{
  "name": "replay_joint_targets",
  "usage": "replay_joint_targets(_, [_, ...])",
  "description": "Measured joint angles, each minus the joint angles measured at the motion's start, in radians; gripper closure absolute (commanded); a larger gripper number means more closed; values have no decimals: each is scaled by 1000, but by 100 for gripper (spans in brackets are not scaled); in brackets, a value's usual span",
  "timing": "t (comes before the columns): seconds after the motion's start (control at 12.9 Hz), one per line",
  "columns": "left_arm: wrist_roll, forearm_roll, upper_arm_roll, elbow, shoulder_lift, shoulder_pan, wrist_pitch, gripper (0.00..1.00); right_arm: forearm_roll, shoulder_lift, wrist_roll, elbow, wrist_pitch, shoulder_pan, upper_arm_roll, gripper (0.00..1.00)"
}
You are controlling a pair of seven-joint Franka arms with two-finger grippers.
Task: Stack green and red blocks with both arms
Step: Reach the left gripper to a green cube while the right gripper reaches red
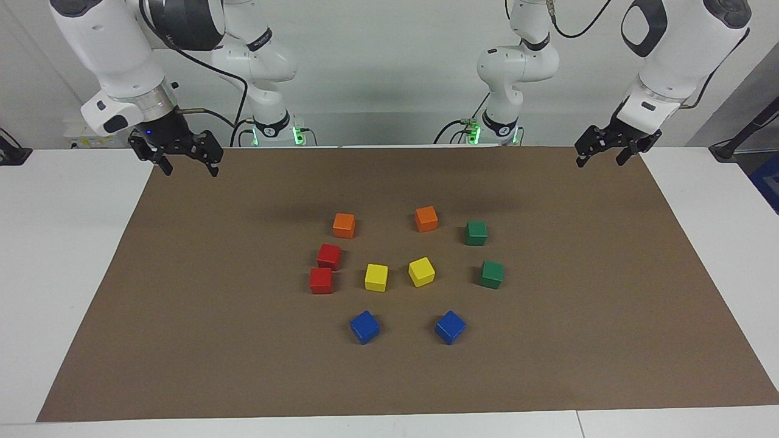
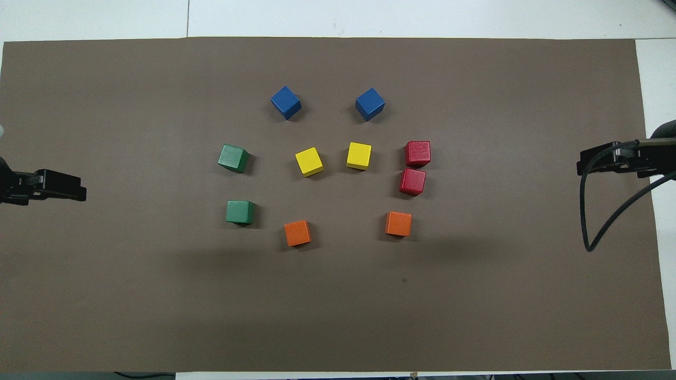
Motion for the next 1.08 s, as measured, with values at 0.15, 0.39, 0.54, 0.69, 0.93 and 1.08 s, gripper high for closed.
replay_joint_targets(0.15, [1, 0, 0, 0, 0, 0, 0, 0, 0, 0, 0, 0, 0, 0, 0, 0])
replay_joint_targets(0.39, [2, 0, 0, 0, 0, 0, 0, 0, 0, 0, 0, 0, 0, 0, 0, 0])
replay_joint_targets(0.54, [6, 0, 0, -1, 0, 0, 0, 0, 0, 0, 0, 0, 0, 1, 1, 0])
replay_joint_targets(0.69, [11, 0, -4, -13, -1, -1, 1, 0, 2, 1, 43, -1, 1, 24, 7, 0])
replay_joint_targets(0.93, [5, -3, -20, -61, -1, -57, 68, 0, 2, 7, 236, -15, 51, 149, 13, 0])
replay_joint_targets(1.08, [-6, -17, -26, -116, 5, -125, 142, 0, 2, 19, 371, -36, 104, 233, 17, 0])
